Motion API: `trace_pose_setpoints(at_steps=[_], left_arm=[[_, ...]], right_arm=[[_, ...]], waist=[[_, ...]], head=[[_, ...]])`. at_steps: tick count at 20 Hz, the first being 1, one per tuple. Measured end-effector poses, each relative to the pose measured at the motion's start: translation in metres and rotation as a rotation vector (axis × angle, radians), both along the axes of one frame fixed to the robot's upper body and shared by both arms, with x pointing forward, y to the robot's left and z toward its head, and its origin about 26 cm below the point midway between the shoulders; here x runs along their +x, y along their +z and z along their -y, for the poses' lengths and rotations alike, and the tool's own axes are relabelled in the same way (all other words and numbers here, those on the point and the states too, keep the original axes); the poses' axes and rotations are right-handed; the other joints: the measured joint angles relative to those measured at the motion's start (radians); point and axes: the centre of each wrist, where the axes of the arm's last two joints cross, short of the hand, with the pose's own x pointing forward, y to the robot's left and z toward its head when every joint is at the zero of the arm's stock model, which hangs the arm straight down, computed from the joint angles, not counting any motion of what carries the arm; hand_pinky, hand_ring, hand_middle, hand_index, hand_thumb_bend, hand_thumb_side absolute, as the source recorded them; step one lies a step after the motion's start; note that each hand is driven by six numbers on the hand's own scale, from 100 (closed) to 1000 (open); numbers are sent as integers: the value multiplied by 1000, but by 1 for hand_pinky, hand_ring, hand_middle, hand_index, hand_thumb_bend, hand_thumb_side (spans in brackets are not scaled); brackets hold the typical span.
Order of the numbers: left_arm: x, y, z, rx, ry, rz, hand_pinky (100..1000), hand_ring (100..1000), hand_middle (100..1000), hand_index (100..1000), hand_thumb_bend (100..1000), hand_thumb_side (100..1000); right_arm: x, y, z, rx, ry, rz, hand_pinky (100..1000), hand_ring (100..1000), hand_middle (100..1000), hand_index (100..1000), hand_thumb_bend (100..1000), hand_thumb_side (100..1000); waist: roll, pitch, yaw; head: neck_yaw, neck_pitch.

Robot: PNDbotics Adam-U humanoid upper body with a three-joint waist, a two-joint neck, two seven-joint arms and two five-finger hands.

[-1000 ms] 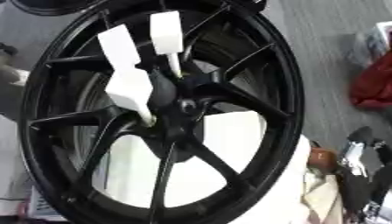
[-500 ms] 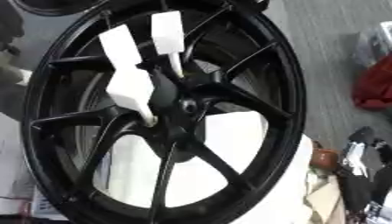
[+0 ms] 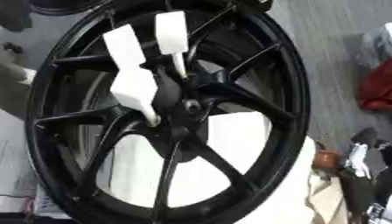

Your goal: Pull the pin out of the wheel hub.

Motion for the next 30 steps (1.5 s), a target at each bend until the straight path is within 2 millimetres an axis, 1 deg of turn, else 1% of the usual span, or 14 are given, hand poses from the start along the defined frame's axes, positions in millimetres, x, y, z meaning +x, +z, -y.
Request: trace_pose_setpoints(at_steps=[4,6,8,12,14,18,21,25,30], left_arm=[[11,-3,7,-2,5,9,850,844,750,838,190,162],[18,-3,10,-7,5,7,850,846,755,838,202,164],[25,-4,12,-9,7,8,851,851,763,839,239,148],[36,-5,17,-17,11,22,847,846,760,848,223,101],[42,-5,19,-24,12,28,844,842,757,843,219,100],[57,-10,22,-36,23,25,844,843,764,843,245,100],[66,-14,22,-39,41,22,843,842,768,845,246,100],[75,-18,24,-43,50,22,844,844,777,848,256,100],[82,-23,27,-40,54,9,847,849,788,851,290,100]], right_arm=[[2,2,-1,1,5,5,522,899,853,832,100,565],[2,1,-2,1,9,4,522,899,853,832,100,565],[2,1,-2,1,11,4,521,899,853,832,100,566],[3,3,-3,2,15,10,521,899,853,832,100,567],[3,3,-4,2,19,10,521,900,854,832,100,567],[4,4,-5,2,25,12,522,899,853,832,100,566],[5,4,-5,1,28,15,521,900,854,832,100,567],[5,5,-6,4,31,14,521,900,854,832,100,567],[6,6,-6,10,35,17,520,900,854,832,100,569]], waist=[[0,0,-7],[0,1,-12],[1,2,-18],[1,9,-27],[1,10,-30],[1,14,-41],[1,15,-47],[2,19,-55],[6,24,-61]], head=[[2,0],[2,-1],[3,-1],[4,-5],[7,-10],[17,-18],[25,-23],[30,-28],[35,-33]])
